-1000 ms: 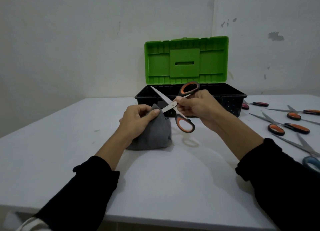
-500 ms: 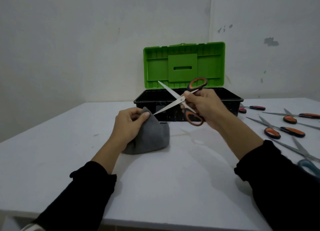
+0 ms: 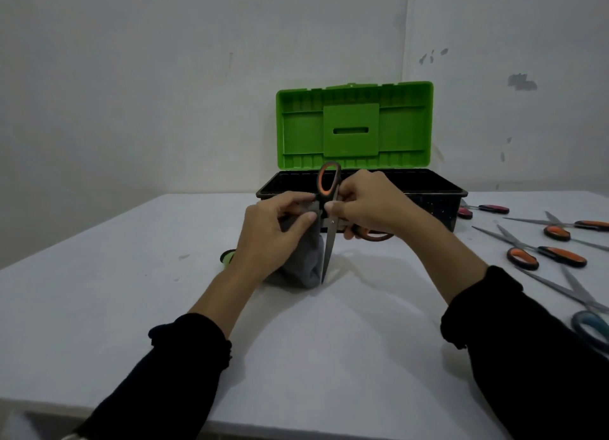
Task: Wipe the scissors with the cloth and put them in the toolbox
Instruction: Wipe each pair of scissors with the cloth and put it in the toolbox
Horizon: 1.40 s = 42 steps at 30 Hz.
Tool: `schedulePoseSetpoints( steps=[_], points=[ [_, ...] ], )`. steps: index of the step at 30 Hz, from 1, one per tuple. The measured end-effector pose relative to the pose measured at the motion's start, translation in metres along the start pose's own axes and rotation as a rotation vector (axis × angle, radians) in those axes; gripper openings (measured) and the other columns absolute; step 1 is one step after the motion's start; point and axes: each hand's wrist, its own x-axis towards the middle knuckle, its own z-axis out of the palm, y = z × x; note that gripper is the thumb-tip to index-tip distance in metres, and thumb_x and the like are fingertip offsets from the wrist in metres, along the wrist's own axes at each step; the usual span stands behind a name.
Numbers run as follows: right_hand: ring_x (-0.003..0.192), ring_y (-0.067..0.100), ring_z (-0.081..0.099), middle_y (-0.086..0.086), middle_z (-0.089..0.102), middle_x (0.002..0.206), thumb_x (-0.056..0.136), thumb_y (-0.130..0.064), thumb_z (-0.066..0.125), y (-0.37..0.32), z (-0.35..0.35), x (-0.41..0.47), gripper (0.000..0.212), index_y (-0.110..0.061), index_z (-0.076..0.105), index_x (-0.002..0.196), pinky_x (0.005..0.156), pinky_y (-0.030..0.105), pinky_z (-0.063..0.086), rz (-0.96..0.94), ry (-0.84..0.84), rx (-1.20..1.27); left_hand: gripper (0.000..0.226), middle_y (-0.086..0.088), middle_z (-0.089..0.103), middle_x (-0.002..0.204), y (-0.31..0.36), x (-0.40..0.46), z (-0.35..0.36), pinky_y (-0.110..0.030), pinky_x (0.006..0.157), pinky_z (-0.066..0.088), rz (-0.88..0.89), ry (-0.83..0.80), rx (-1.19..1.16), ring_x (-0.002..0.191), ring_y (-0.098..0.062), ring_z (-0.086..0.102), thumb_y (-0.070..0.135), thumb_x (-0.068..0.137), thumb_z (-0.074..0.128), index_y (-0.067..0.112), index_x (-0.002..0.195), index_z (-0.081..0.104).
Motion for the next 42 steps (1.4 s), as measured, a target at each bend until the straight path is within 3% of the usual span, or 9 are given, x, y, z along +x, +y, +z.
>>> schedulePoseSetpoints(
  steps=[4, 8, 16, 21, 26, 29, 32, 36, 42],
  points=[
    [0.054, 0.025, 0.07, 0.022, 0.067, 0.072, 0.089, -0.017, 0.062, 0.006, 0.0, -0.002, 0.033, 0.016, 0.06, 0.085, 0.052, 0.035, 0.059, 0.027, -0.006, 0.103, 0.029, 0.009, 0.069, 0.091, -0.002, 0.0, -0.009, -0.013, 0.082, 0.05, 0.04, -0.204, -0.008, 0.089, 0.001, 0.064, 0.013, 0.07, 0.065, 0.021, 0.098, 0.068],
    [0.054, 0.026, 0.07, 0.018, 0.063, 0.067, 0.089, -0.014, 0.062, 0.007, 0.003, -0.004, 0.032, 0.016, 0.059, 0.084, 0.052, 0.037, 0.059, 0.023, -0.045, 0.148, 0.026, 0.012, 0.07, 0.081, -0.008, 0.002, -0.012, -0.018, 0.08, 0.051, 0.052, -0.172, 0.031, 0.082, -0.001, 0.065, 0.012, 0.066, 0.081, 0.016, 0.09, 0.075],
    [0.062, 0.036, 0.07, 0.022, 0.068, 0.067, 0.09, -0.011, 0.06, 0.008, 0.01, -0.006, 0.022, 0.006, 0.061, 0.076, 0.052, 0.036, 0.059, -0.014, -0.074, 0.214, 0.012, 0.005, 0.071, 0.074, -0.008, 0.001, -0.008, -0.021, 0.065, 0.05, -0.036, -0.188, -0.061, 0.067, -0.002, 0.062, 0.018, 0.071, 0.079, 0.016, 0.081, 0.075],
    [0.059, 0.029, 0.07, 0.014, 0.061, 0.064, 0.09, -0.01, 0.06, 0.012, 0.012, -0.005, 0.026, 0.015, 0.059, 0.082, 0.052, 0.036, 0.059, 0.022, -0.069, 0.24, 0.026, 0.007, 0.071, 0.069, -0.011, -0.001, -0.001, -0.035, 0.063, 0.052, -0.032, -0.144, 0.057, 0.065, -0.009, 0.063, 0.049, 0.075, 0.065, 0.025, 0.082, 0.075],
    [0.058, 0.027, 0.07, 0.016, 0.063, 0.065, 0.089, -0.012, 0.062, 0.016, 0.01, -0.007, 0.023, 0.006, 0.06, 0.075, 0.054, 0.036, 0.059, 0.032, -0.037, 0.257, 0.027, 0.027, 0.058, 0.076, -0.007, -0.002, -0.01, -0.045, 0.087, 0.041, 0.07, -0.264, 0.233, 0.084, -0.008, 0.055, 0.05, 0.075, 0.053, 0.037, 0.092, 0.067],
    [0.056, 0.03, 0.069, 0.022, 0.067, 0.069, 0.089, -0.014, 0.063, 0.017, 0.011, -0.008, 0.023, 0.002, 0.06, 0.072, 0.052, 0.034, 0.059, -0.003, -0.02, 0.264, 0.023, 0.017, 0.061, 0.087, -0.011, 0.0, -0.015, -0.046, 0.085, 0.042, 0.128, -0.28, 0.199, 0.089, -0.012, 0.055, 0.044, 0.072, 0.059, 0.038, 0.092, 0.065],
    [0.06, 0.036, 0.069, 0.021, 0.067, 0.065, 0.088, -0.015, 0.064, 0.016, 0.014, -0.007, 0.023, 0.004, 0.061, 0.076, 0.054, 0.038, 0.06, -0.047, -0.007, 0.257, 0.019, 0.012, 0.066, 0.082, -0.014, 0.003, -0.012, -0.039, 0.08, 0.046, 0.065, -0.225, 0.118, 0.083, -0.012, 0.059, 0.043, 0.068, 0.067, 0.032, 0.084, 0.071],
    [0.057, 0.028, 0.07, 0.01, 0.064, 0.059, 0.088, -0.013, 0.063, 0.015, 0.018, -0.008, 0.02, -0.002, 0.06, 0.071, 0.055, 0.036, 0.06, -0.097, 0.023, 0.267, 0.031, 0.01, 0.07, 0.077, -0.016, 0.001, -0.012, -0.033, 0.076, 0.051, -0.062, -0.198, -0.041, 0.078, -0.007, 0.064, 0.052, 0.06, 0.068, 0.027, 0.078, 0.073],
    [0.049, 0.02, 0.066, 0.005, 0.061, 0.054, 0.089, -0.012, 0.062, 0.013, 0.02, -0.009, 0.021, -0.004, 0.061, 0.069, 0.046, 0.025, 0.054, -0.099, 0.063, 0.238, 0.014, 0.014, 0.066, 0.065, -0.008, 0.0, -0.004, -0.052, 0.085, 0.047, -0.174, -0.107, 0.017, 0.074, -0.01, 0.062, 0.048, 0.063, 0.066, 0.034, 0.065, 0.067]
  ],
)
